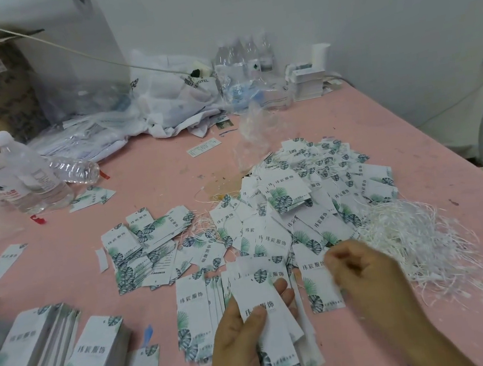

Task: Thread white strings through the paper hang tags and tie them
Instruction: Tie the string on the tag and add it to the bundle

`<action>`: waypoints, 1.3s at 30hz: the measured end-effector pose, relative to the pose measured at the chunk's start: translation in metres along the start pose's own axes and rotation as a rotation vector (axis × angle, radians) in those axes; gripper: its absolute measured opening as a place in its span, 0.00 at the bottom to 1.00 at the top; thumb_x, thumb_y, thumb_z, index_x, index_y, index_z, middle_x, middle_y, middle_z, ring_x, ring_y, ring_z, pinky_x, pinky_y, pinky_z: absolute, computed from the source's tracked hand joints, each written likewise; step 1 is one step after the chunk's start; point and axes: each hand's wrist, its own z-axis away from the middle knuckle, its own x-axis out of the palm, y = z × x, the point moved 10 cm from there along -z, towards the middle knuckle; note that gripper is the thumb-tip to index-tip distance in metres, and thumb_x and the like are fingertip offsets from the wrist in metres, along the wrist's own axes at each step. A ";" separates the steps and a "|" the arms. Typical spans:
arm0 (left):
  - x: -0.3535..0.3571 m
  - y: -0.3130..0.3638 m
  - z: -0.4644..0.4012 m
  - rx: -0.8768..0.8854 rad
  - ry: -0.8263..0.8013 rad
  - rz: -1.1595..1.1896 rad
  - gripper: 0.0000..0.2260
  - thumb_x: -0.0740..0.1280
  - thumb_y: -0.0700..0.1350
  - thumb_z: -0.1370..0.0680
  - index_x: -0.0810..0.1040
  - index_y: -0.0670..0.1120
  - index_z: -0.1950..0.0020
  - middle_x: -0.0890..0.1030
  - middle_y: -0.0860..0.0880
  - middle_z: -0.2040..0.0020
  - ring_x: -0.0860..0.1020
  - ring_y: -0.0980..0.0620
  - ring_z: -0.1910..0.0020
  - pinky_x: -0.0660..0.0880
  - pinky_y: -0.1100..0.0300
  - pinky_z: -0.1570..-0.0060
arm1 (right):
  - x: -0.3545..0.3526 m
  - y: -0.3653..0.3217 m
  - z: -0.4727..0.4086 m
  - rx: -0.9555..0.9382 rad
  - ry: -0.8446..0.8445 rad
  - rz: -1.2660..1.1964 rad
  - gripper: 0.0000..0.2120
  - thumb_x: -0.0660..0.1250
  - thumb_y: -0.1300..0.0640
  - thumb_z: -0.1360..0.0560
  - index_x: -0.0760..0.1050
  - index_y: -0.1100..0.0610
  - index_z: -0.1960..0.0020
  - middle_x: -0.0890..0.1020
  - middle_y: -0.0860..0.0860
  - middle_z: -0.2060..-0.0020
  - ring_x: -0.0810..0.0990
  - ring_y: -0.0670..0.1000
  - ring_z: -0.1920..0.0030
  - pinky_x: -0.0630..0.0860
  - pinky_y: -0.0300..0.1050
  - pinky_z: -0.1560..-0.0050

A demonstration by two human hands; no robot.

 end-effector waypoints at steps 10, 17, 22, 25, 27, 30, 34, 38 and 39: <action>-0.003 0.006 0.001 0.008 0.034 -0.053 0.19 0.65 0.31 0.30 0.77 0.36 0.39 0.83 0.30 0.50 0.85 0.36 0.58 0.82 0.50 0.66 | -0.091 0.007 -0.024 0.016 0.397 0.555 0.08 0.69 0.53 0.24 0.73 0.57 0.55 0.75 0.42 0.68 0.75 0.45 0.74 0.64 0.41 0.74; -0.007 -0.008 0.002 -0.073 0.043 -0.064 0.14 0.71 0.35 0.34 0.84 0.35 0.50 0.83 0.30 0.51 0.84 0.38 0.59 0.82 0.52 0.62 | -0.102 -0.001 -0.023 0.054 0.443 0.603 0.04 0.67 0.53 0.22 0.79 0.50 0.54 0.79 0.43 0.69 0.77 0.56 0.67 0.73 0.47 0.66; -0.004 -0.010 -0.002 -0.088 0.015 -0.010 0.12 0.69 0.35 0.33 0.84 0.32 0.52 0.82 0.31 0.57 0.83 0.40 0.63 0.81 0.50 0.62 | -0.109 -0.036 -0.004 -0.275 0.596 0.385 0.04 0.70 0.57 0.24 0.80 0.50 0.57 0.78 0.48 0.62 0.77 0.45 0.62 0.74 0.41 0.57; 0.003 -0.013 -0.002 -0.121 -0.009 0.025 0.13 0.68 0.35 0.33 0.83 0.32 0.51 0.81 0.31 0.58 0.81 0.40 0.64 0.80 0.49 0.61 | -0.100 -0.075 0.019 -0.557 0.673 0.314 0.05 0.65 0.59 0.23 0.78 0.57 0.56 0.75 0.51 0.60 0.74 0.36 0.56 0.67 0.26 0.53; 0.006 -0.016 -0.002 -0.167 -0.015 0.062 0.16 0.68 0.33 0.33 0.81 0.30 0.47 0.80 0.30 0.56 0.79 0.38 0.65 0.78 0.47 0.62 | -0.080 -0.084 0.024 -0.629 0.564 0.254 0.06 0.63 0.58 0.23 0.75 0.56 0.58 0.75 0.48 0.63 0.74 0.35 0.56 0.68 0.24 0.52; 0.013 -0.018 0.002 -0.227 -0.045 0.086 0.27 0.78 0.31 0.42 0.79 0.28 0.43 0.79 0.28 0.53 0.79 0.36 0.64 0.79 0.46 0.64 | -0.024 -0.049 0.007 -0.241 0.122 -0.151 0.08 0.64 0.54 0.23 0.77 0.51 0.61 0.77 0.47 0.68 0.75 0.40 0.67 0.75 0.32 0.63; 0.016 -0.015 0.005 -0.250 -0.081 0.086 0.31 0.83 0.37 0.46 0.81 0.30 0.46 0.80 0.29 0.43 0.82 0.37 0.62 0.81 0.49 0.65 | 0.044 -0.013 0.014 0.051 -0.268 -0.255 0.08 0.68 0.60 0.23 0.80 0.53 0.60 0.75 0.50 0.76 0.71 0.48 0.73 0.70 0.38 0.72; 0.017 -0.014 0.005 -0.288 -0.102 0.182 0.34 0.84 0.35 0.48 0.80 0.30 0.44 0.78 0.29 0.39 0.82 0.38 0.63 0.81 0.50 0.67 | 0.057 -0.012 0.017 0.031 -0.326 -0.234 0.03 0.71 0.53 0.26 0.82 0.50 0.59 0.80 0.50 0.74 0.72 0.47 0.74 0.70 0.37 0.72; 0.019 -0.014 0.005 -0.292 -0.113 0.189 0.35 0.84 0.35 0.49 0.80 0.29 0.44 0.77 0.28 0.39 0.82 0.37 0.62 0.81 0.50 0.67 | 0.058 -0.011 0.019 0.032 -0.334 -0.234 0.03 0.70 0.51 0.28 0.82 0.50 0.58 0.82 0.51 0.73 0.73 0.47 0.74 0.71 0.37 0.72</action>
